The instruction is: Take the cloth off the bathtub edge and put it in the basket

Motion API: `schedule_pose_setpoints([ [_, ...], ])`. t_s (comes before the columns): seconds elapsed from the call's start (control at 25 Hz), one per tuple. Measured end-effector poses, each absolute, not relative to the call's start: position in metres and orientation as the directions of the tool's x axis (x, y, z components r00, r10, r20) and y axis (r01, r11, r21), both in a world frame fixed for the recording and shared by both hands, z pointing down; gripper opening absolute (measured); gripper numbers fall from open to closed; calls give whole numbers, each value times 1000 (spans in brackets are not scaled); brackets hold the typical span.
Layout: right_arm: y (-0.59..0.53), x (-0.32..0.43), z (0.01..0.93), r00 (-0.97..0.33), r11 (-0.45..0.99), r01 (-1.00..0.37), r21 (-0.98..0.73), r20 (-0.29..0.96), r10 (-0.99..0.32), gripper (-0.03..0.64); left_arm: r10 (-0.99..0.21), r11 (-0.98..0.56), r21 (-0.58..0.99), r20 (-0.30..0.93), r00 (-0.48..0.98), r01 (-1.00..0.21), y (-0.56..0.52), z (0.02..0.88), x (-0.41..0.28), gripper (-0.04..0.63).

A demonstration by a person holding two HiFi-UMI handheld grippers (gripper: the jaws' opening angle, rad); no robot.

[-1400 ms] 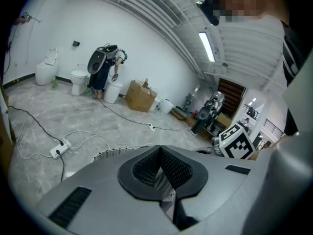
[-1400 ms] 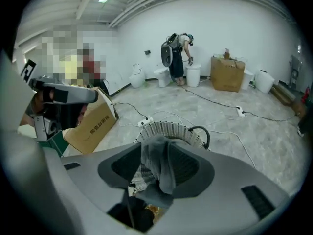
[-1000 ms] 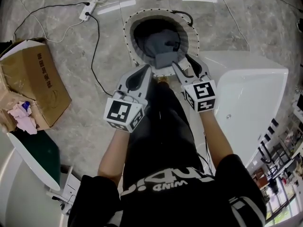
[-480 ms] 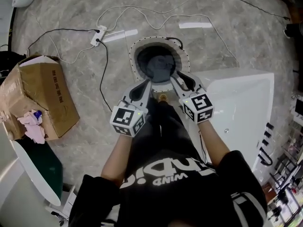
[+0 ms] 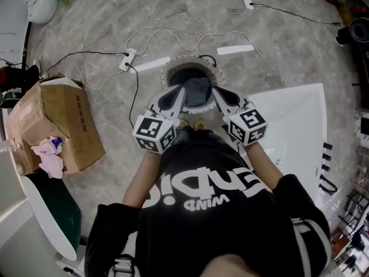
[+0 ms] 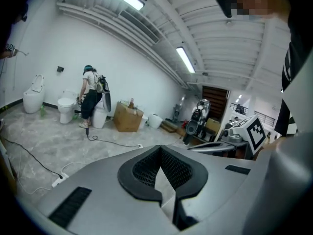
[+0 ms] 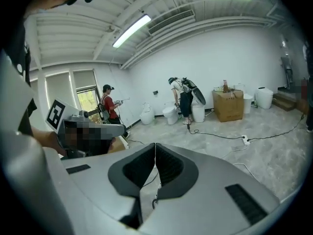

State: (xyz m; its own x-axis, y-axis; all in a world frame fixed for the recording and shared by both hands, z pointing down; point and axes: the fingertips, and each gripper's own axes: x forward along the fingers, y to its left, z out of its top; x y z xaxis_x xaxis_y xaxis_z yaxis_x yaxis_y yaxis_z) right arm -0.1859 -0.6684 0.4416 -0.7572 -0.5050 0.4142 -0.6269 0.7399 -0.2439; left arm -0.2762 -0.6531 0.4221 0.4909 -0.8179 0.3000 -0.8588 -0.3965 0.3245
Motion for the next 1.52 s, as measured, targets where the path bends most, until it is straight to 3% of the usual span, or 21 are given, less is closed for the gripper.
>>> schedule_pose_setpoints([
  [0.24,-654,-178,401,-800,773,-594,-225,266,-538,14,-828,-432,296,243,505,-852,-636,390,-267,12],
  [0.48,-656,-170,386,-798,771,-601,-211,210,-565,14,-857,-389,296,230,461,-872,-631,380,-279,12],
  [1.52,-663,-175,391,-801,774,-595,-214,229,-553,14,-873,-362,256,243,422,-897,-630,378,-285,12],
])
